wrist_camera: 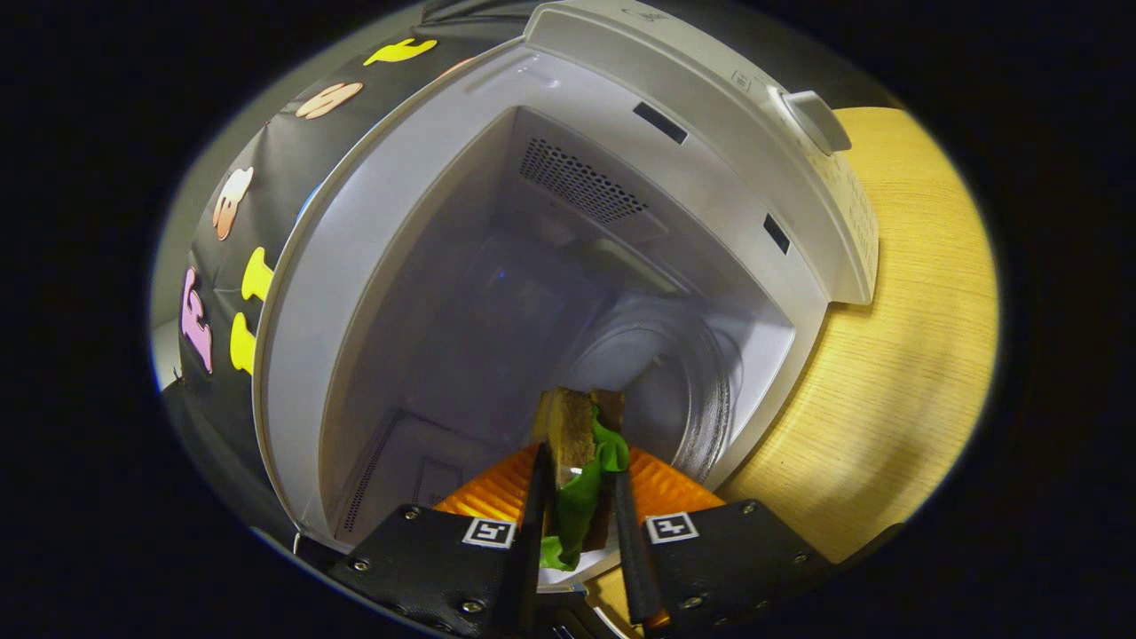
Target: Open the microwave, put the food inside, and close the microwave door.
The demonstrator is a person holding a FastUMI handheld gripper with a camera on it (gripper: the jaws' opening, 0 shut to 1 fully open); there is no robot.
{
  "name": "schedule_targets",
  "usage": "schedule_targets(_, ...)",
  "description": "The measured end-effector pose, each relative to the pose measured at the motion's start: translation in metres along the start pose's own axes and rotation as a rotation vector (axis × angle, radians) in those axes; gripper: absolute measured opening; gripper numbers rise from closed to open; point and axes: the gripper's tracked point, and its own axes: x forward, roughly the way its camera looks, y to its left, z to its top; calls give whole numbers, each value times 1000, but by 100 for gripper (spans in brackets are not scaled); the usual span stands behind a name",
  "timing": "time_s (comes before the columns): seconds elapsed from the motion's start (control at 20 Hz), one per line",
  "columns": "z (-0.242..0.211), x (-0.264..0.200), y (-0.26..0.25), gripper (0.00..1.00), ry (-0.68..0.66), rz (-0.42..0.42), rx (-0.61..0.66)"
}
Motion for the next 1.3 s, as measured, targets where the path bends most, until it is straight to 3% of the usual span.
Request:
schedule_targets(0.1,-2,-2,-4,46,3,-26,-26)
schedule_targets(0.15,-1,-6,-2,64,4,-22,-43)
schedule_targets(0.25,1,-13,-1,87,-6,-42,-73)
schedule_targets(0.35,5,-21,-8,96,-21,-91,-147)
schedule_targets(0.6,18,-41,-9,96,-26,-124,-281)
schedule_targets(0.8,34,-76,2,96,-23,-103,-372)
schedule_targets(1.3,84,-197,65,96,-54,67,-598)
